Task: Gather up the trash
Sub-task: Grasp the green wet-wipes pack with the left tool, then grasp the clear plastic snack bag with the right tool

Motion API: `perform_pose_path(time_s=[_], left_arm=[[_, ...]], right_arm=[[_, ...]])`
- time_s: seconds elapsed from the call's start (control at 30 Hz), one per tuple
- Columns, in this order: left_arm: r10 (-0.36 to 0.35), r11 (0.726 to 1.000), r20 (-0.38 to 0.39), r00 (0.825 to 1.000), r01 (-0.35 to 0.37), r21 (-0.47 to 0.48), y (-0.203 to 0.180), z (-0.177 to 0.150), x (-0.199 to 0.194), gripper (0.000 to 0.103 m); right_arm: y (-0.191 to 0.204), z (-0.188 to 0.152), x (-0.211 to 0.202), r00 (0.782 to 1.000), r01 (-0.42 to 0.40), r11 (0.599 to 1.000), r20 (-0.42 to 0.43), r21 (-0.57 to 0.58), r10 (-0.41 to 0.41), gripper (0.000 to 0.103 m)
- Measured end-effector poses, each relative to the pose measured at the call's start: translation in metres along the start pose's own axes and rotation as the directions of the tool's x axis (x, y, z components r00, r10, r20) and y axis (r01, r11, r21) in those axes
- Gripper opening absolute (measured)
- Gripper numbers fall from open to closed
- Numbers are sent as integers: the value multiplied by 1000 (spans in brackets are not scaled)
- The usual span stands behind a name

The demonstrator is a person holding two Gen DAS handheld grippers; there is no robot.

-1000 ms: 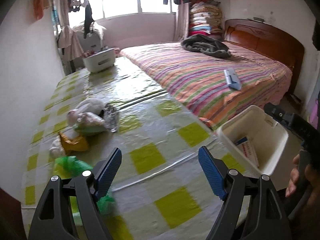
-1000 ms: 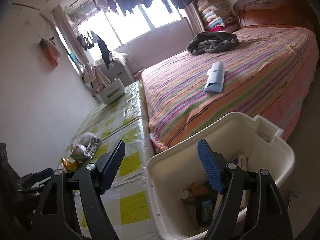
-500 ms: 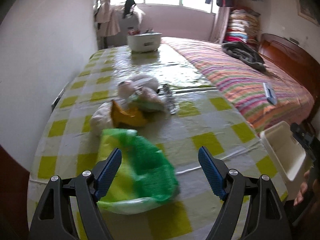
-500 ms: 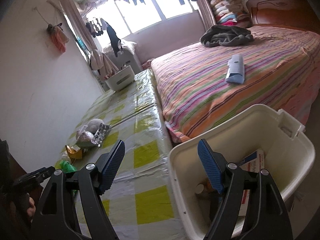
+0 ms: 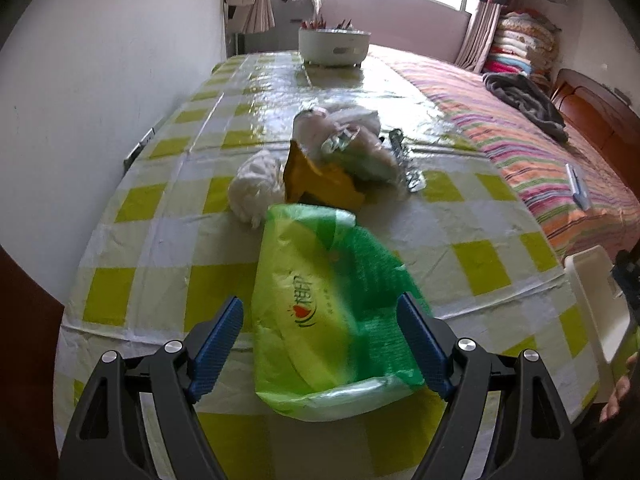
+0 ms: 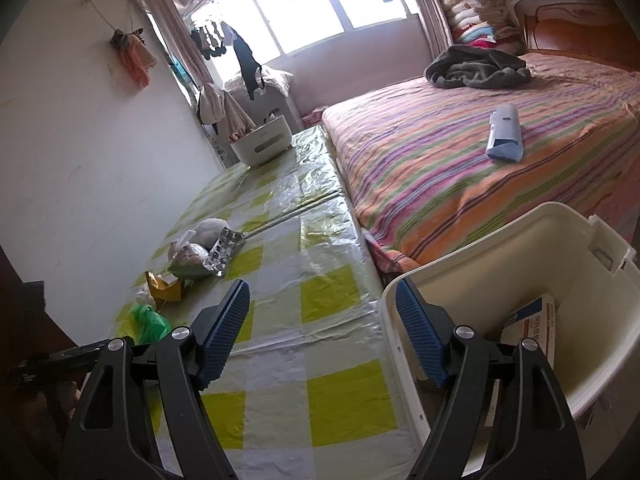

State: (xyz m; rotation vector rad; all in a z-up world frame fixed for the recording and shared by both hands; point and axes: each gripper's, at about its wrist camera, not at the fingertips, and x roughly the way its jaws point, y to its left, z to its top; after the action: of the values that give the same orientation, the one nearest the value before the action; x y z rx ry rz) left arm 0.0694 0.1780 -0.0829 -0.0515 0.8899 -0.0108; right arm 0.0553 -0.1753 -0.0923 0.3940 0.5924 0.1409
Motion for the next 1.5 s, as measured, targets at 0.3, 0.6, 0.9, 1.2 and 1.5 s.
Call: perform_pose_path(time_s=[0.3, 0.6, 0.9, 1.2, 1.5], left_arm=[[-29, 999, -59, 998, 28, -27, 2, -1, 21, 77], [-50, 999, -90, 995, 47, -26, 3, 8, 33, 57], [-47, 999, -88, 995, 48, 11, 7, 25, 36, 38], [-81, 997, -70, 994, 81, -3, 16, 40, 35, 21], [-74, 997, -62, 995, 74, 1, 14, 41, 35, 19]], right_arm=[[13, -3, 6, 998, -55, 998, -9, -6, 55, 75], [84, 19, 36, 984, -178, 969, -34, -170, 175, 75], [139, 36, 89, 963, -266, 923, -110, -276, 245, 75], [174, 34, 155, 953, -269, 897, -228, -350, 197, 75], [217, 24, 196, 931, -317, 863, -302, -394, 204, 75]])
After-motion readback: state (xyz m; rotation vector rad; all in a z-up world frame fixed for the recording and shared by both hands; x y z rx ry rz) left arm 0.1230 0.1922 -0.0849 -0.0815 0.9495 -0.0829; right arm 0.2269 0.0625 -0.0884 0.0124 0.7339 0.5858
